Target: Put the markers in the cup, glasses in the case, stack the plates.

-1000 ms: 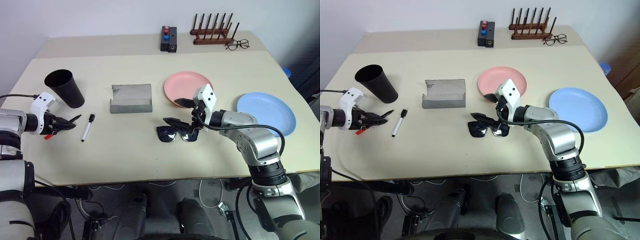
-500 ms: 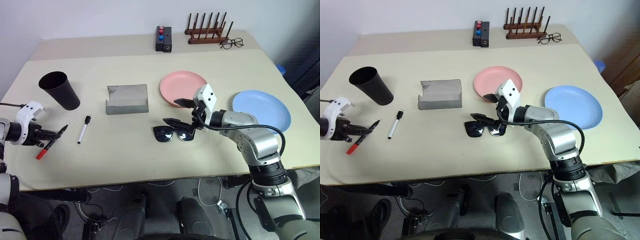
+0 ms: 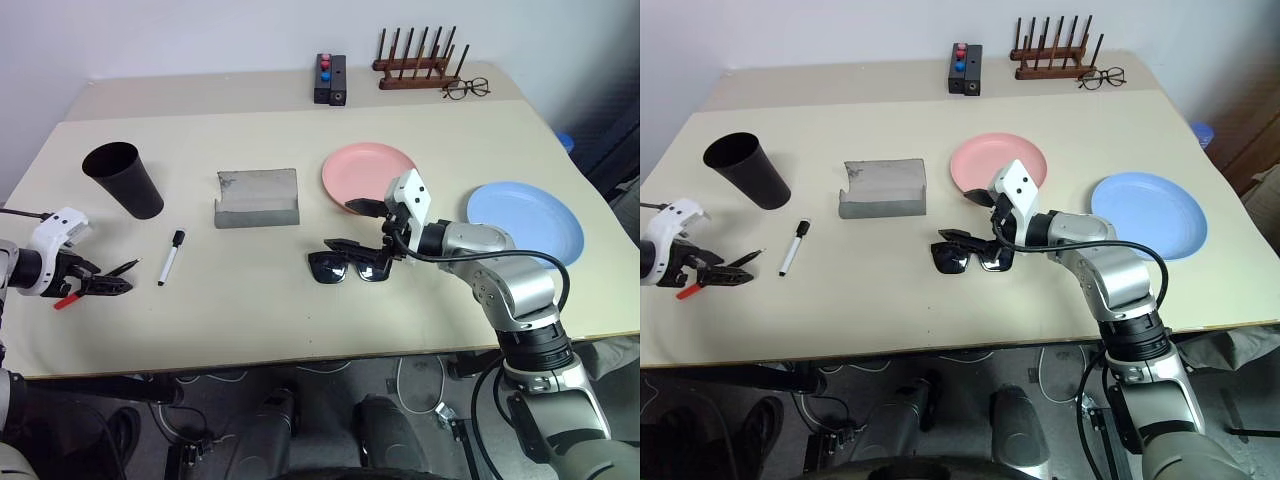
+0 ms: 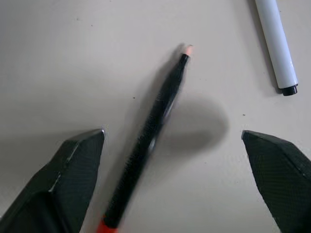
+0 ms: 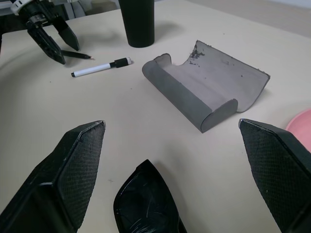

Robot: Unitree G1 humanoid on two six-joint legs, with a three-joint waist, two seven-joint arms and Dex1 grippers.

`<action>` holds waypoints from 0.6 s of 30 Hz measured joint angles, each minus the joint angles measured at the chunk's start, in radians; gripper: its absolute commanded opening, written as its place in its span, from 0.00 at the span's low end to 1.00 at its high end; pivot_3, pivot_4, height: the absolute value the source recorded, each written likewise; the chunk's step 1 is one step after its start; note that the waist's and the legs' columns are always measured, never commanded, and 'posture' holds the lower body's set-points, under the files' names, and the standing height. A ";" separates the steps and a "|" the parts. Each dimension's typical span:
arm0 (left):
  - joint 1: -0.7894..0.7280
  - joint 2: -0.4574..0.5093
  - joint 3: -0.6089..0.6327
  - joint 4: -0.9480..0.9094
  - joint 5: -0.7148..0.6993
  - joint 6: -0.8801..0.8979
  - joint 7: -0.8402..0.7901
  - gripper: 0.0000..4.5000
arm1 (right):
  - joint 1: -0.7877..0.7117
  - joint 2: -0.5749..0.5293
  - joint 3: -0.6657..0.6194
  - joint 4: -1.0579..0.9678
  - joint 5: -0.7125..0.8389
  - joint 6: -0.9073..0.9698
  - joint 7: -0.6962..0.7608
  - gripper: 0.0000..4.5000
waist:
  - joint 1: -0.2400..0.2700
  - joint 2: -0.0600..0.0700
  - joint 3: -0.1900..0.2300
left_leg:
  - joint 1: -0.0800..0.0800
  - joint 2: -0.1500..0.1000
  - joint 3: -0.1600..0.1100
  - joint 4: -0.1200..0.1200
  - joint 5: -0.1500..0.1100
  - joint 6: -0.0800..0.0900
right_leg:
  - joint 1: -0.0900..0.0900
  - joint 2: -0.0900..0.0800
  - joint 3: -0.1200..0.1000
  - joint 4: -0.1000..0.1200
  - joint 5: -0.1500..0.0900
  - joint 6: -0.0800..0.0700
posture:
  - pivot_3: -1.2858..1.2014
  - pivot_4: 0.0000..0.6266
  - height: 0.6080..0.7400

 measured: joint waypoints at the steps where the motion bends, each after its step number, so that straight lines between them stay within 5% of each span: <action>1: -0.010 0.000 -0.012 0.005 0.006 -0.022 -0.015 0.98 | 0.000 0.000 0.000 0.000 0.001 0.003 0.000 1.00 | 0.002 0.000 0.000 | 0.000 0.000 0.000 0.000 0.000 0.000 | 0.000 0.000 0.000 0.000 0.000 0.000 | 0.52 0.24 1.00; 18: -0.210 -0.060 -0.153 0.256 0.149 -0.393 -0.165 0.98 | 0.061 -0.031 -0.017 -0.111 0.097 0.074 -0.004 1.00 | 0.019 -0.001 0.000 | -0.001 0.000 0.000 0.001 0.000 0.000 | -0.001 0.000 0.000 0.000 0.000 0.000 | 0.52 0.24 1.00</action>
